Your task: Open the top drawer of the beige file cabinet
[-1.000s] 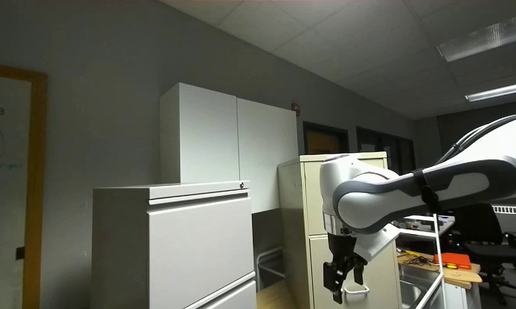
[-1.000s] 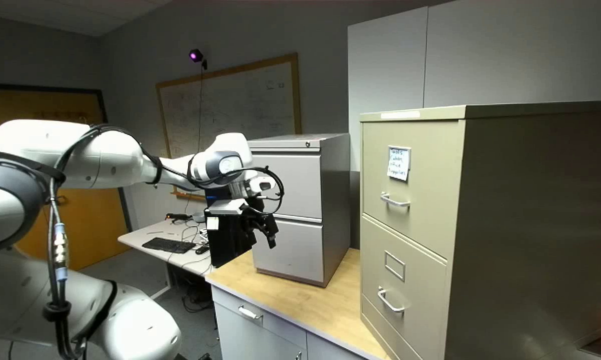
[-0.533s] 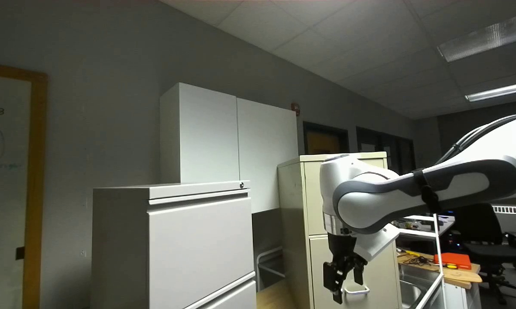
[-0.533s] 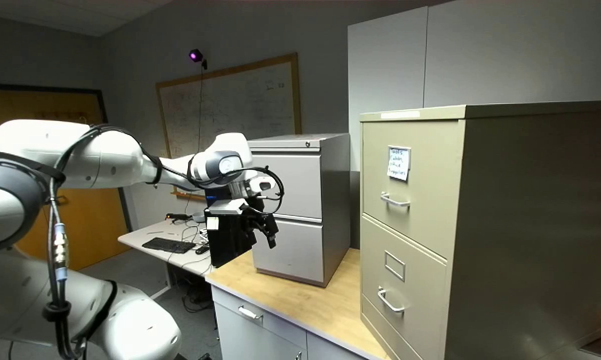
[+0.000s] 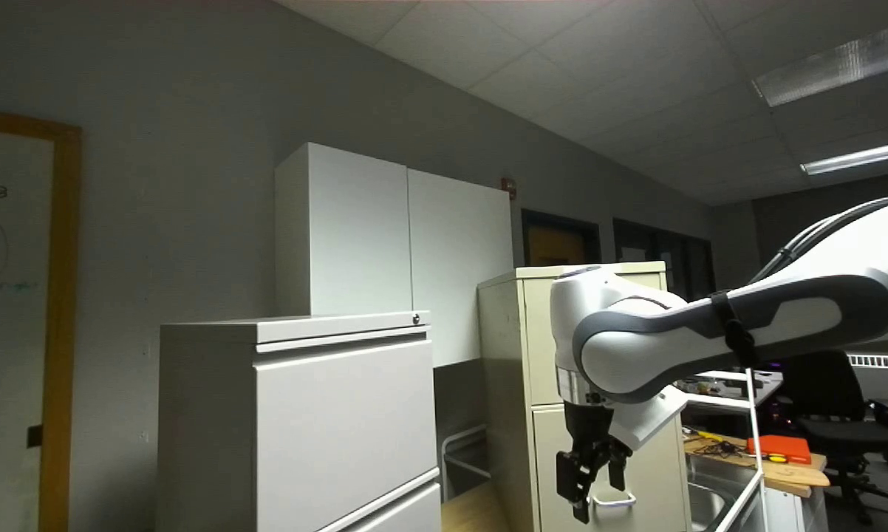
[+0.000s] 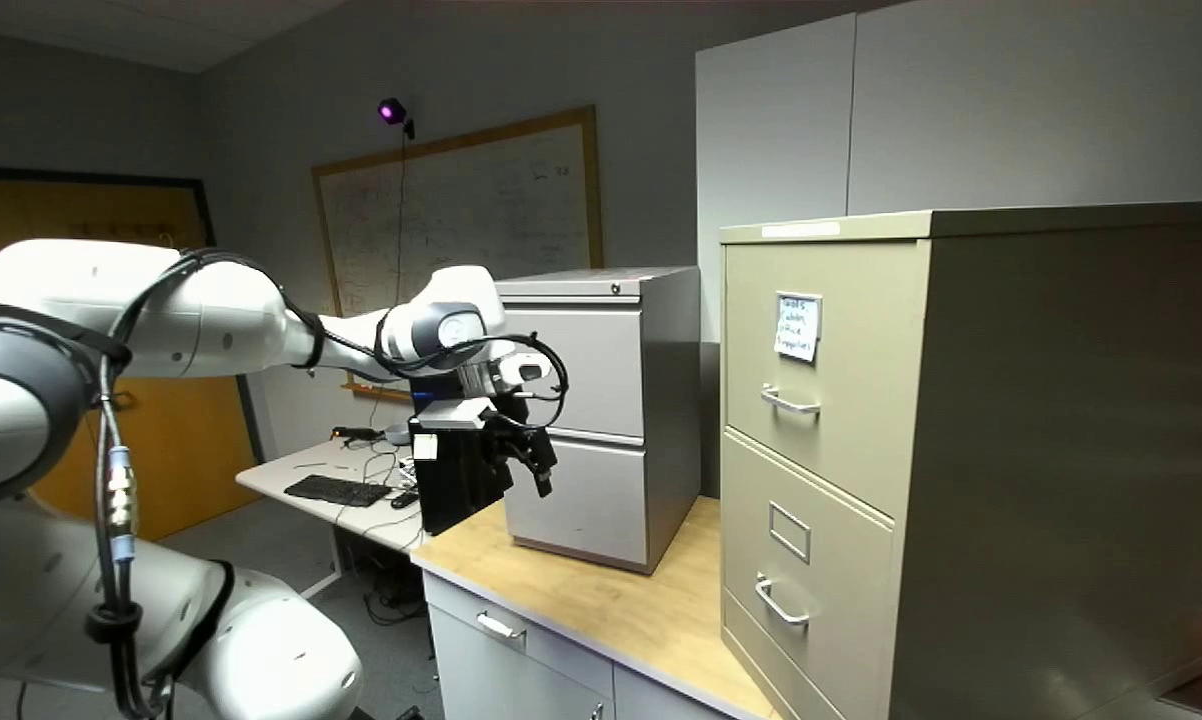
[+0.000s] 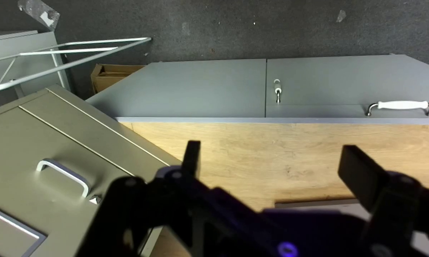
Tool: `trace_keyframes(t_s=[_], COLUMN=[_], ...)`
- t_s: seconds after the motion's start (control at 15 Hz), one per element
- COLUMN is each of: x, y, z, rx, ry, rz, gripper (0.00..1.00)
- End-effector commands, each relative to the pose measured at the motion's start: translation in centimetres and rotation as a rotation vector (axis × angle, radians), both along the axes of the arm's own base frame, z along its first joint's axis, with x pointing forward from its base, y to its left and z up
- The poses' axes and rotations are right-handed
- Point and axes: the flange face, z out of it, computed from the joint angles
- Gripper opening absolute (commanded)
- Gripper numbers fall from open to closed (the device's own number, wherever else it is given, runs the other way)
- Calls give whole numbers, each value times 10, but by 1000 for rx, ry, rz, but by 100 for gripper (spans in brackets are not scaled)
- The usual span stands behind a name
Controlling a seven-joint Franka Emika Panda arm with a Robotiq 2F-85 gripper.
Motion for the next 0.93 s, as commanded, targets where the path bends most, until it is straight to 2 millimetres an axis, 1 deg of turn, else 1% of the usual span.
trace_keyframes(t_s=[0.0, 0.13, 0.27, 0.4, 0.53, 0.73, 0.87], x=[3, 9, 18, 27, 34, 39, 38], y=[-1, -3, -5, -9, -18, -44, -69], z=[2, 7, 14, 26, 40, 69, 88], rx=[-9, -38, -83, -117, -136, -125, -92], ry=[-13, -61, -145, -245, -344, -475, -549], rz=[-16, -54, -104, -152, -215, -333, -421], gripper=[100, 100, 100, 100, 100, 100, 100])
